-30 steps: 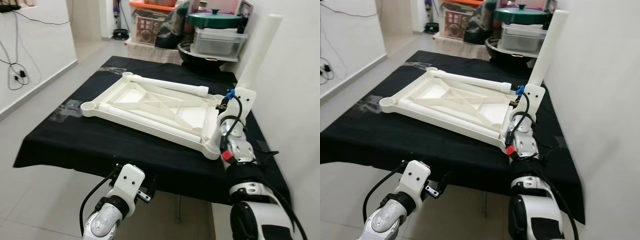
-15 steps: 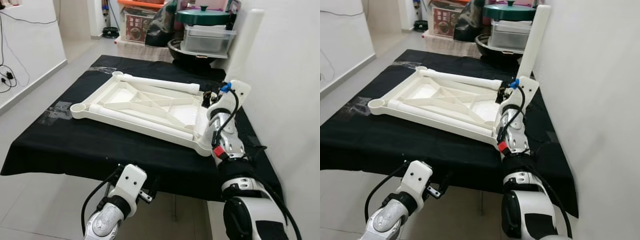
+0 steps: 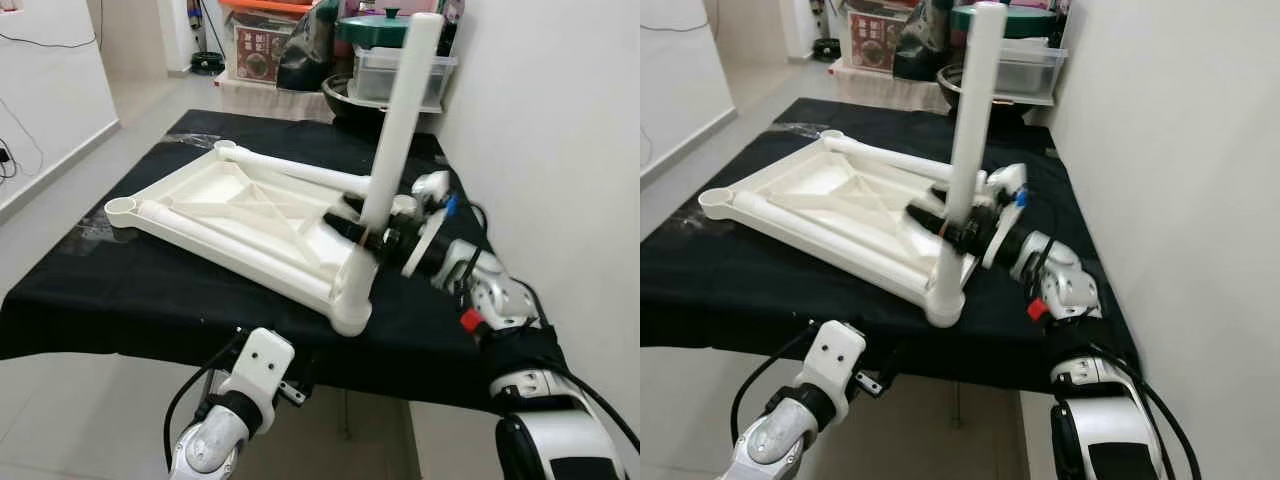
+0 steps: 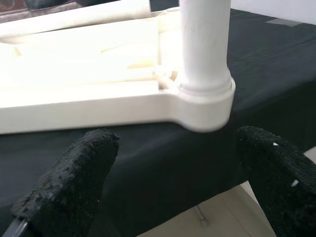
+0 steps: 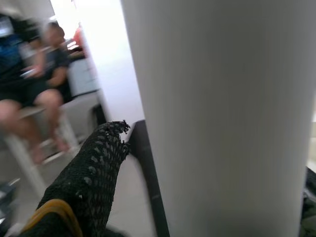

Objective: Building children table

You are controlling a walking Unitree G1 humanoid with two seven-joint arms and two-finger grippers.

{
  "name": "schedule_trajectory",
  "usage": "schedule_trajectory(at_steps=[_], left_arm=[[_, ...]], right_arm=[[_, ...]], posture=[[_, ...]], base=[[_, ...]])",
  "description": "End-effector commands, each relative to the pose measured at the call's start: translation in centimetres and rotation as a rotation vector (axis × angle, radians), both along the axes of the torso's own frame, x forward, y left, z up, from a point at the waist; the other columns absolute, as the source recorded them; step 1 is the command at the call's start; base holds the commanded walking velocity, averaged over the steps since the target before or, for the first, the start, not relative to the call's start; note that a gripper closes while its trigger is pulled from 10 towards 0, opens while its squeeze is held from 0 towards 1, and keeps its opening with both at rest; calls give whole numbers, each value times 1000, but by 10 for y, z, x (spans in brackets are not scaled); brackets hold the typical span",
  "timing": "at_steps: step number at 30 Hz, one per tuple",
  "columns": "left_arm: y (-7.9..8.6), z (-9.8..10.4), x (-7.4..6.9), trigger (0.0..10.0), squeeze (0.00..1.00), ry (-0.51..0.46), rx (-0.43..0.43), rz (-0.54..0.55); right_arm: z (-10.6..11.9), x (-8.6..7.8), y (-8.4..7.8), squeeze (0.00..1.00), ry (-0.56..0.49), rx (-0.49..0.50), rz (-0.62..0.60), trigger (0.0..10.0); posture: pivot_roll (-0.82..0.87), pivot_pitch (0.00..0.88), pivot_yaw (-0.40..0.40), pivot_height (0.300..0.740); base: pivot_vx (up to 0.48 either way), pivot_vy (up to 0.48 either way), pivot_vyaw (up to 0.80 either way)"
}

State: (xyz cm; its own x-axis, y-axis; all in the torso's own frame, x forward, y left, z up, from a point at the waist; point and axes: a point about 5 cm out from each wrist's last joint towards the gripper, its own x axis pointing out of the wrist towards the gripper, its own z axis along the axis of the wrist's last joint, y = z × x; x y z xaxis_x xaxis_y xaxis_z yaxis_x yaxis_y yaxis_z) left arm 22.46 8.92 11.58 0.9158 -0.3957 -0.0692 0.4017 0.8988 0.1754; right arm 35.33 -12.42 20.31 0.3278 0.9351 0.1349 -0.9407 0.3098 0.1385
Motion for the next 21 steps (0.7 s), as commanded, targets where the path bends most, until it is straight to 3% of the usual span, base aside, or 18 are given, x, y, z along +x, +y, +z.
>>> schedule_trajectory(at_steps=[1, 2, 5, 6, 9, 12, 14, 16, 17, 19, 20, 21], left_arm=[[0, -2, -1, 10000, 0, 10, 1, 2], [0, -1, -1, 10000, 0, 8, 2, 1], [1, 0, 1, 10000, 0, 6, 3, 0], [1, -1, 0, 10000, 0, 6, 4, 3], [1, -1, 0, 10000, 0, 7, 4, 5], [1, -2, 0, 10000, 0, 9, 4, 6], [1, -2, 0, 10000, 0, 9, 4, 6], [1, -2, 0, 10000, 0, 10, 5, 5], [2, -3, 0, 10000, 0, 11, 5, 4], [2, -3, 0, 10000, 0, 11, 5, 4], [2, -3, 0, 10000, 0, 12, 5, 4], [2, -3, 0, 10000, 0, 12, 5, 4]], right_arm=[[-2, -1, 10, 0, -9, -35, 65, 10000], [-2, 4, 14, 0, -16, -54, 36, 4118], [-3, 9, 18, 0, -18, -72, 9, 4118], [-3, 14, 17, 0, -4, -73, -61, 0], [-3, 20, 16, 0, -21, -84, -164, 0], [-2, 39, 0, 0, -3, -99, -552, 0], [-2, 39, 0, 0, -3, -99, -552, 0], [-2, 47, -18, 0, 37, -126, -803, 0], [-4, 51, -36, 0, 75, -137, -996, 0], [-4, 51, -36, 0, 75, -137, -996, 0], [-6, 51, -56, 0, 100, -159, -1208, 0], [-6, 51, -56, 0, 100, -159, -1208, 0]], posture=[[132, 0, -131, 740], [134, 0, -133, 740], [134, 0, -132, 740], [130, 0, -126, 740], [133, 0, -129, 740], [129, 0, -125, 740], [129, 0, -125, 740], [130, 0, -127, 740], [126, 0, -122, 740], [126, 0, -122, 740], [124, 0, -122, 740], [124, 0, -122, 740]], base=[[0, 0, 0], [0, 0, 0], [0, 0, 0], [0, 0, 0], [0, 0, 0], [0, 0, 0], [0, 0, 0], [0, 0, 0], [0, 0, 0], [0, 0, 0], [0, 0, 0], [0, 0, 0]])
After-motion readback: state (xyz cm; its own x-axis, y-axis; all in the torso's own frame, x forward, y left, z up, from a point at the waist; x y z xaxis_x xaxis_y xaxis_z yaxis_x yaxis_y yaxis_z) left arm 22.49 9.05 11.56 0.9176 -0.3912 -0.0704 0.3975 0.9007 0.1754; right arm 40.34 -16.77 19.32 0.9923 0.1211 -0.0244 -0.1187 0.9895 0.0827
